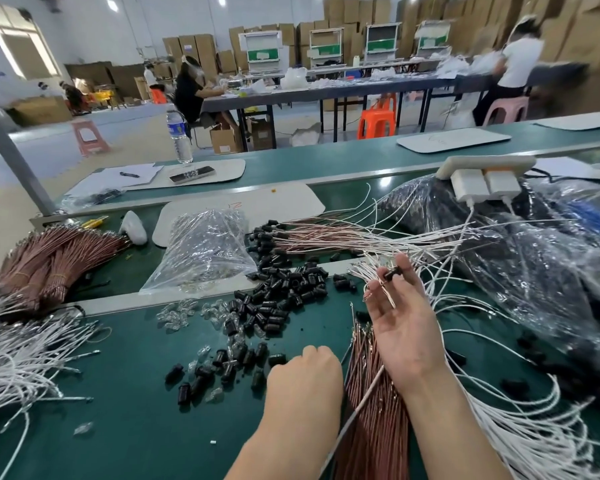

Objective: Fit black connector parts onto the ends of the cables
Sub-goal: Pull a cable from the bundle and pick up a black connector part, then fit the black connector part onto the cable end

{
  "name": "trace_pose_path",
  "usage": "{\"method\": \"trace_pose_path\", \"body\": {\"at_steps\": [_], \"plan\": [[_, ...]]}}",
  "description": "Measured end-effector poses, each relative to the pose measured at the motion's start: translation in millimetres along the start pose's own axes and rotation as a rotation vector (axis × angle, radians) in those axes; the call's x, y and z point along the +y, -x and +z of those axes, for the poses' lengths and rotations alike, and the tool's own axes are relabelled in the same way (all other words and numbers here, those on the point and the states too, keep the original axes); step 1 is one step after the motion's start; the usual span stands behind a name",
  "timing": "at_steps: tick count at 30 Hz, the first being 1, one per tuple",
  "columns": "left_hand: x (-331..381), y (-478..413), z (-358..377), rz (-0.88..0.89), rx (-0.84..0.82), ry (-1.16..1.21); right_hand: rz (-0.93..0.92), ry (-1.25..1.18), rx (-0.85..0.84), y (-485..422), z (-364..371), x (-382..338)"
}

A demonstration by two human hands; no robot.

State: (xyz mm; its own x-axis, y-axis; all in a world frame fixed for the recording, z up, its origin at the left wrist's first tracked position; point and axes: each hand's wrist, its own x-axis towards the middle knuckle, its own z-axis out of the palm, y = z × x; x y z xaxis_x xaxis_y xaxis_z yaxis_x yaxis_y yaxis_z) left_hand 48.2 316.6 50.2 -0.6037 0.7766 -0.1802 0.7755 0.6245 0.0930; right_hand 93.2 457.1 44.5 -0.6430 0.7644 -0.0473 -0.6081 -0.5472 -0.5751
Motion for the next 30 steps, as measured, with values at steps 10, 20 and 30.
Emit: {"method": "trace_pose_path", "body": {"at_steps": [10,20,30], "plan": [[6,-34,-15,0.081,0.085,0.395,-0.149,-0.067,0.016,-3,-9,-19],[60,-102,-33,-0.003,-0.009,0.460,-0.164,-0.047,0.092,-3,-15,-23],[55,-115,-23,-0.068,-0.002,0.458,-0.145,-0.140,0.106,-3,-13,-25]]}}
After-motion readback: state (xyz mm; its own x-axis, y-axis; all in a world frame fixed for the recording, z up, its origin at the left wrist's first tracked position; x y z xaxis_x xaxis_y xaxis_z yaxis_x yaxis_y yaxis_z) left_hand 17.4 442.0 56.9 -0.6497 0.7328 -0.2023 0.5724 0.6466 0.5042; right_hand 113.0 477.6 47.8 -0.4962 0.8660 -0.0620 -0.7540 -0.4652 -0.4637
